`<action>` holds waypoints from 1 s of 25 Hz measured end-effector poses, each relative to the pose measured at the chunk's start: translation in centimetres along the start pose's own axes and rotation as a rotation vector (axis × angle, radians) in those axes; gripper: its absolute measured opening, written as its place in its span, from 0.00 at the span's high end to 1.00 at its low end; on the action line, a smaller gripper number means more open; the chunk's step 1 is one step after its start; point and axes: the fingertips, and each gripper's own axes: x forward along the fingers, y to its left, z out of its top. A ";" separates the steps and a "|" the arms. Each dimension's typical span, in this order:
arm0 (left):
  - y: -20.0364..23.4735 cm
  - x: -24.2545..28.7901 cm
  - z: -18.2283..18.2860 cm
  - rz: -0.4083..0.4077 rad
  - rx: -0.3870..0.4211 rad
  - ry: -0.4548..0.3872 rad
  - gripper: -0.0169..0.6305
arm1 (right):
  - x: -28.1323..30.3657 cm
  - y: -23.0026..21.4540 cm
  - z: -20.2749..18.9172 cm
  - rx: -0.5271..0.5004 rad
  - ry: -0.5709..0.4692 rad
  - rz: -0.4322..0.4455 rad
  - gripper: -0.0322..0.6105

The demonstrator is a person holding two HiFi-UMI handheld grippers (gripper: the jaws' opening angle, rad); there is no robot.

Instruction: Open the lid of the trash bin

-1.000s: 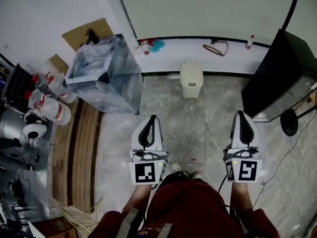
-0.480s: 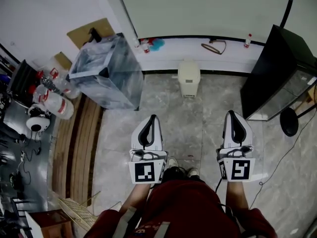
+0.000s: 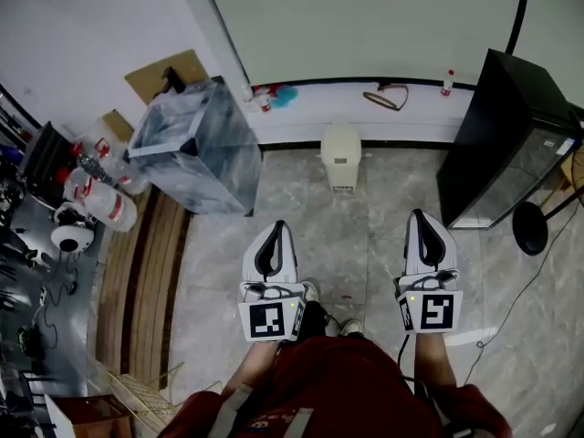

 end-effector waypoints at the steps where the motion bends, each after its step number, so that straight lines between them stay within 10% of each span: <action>1: -0.2 0.2 0.1 -0.003 -0.001 -0.005 0.97 | 0.0 -0.3 0.0 -0.001 -0.002 -0.003 0.95; 25: 6.6 16.3 -4.2 -0.075 -0.025 -0.037 0.97 | 16.5 1.1 -4.2 -0.064 0.030 0.003 0.95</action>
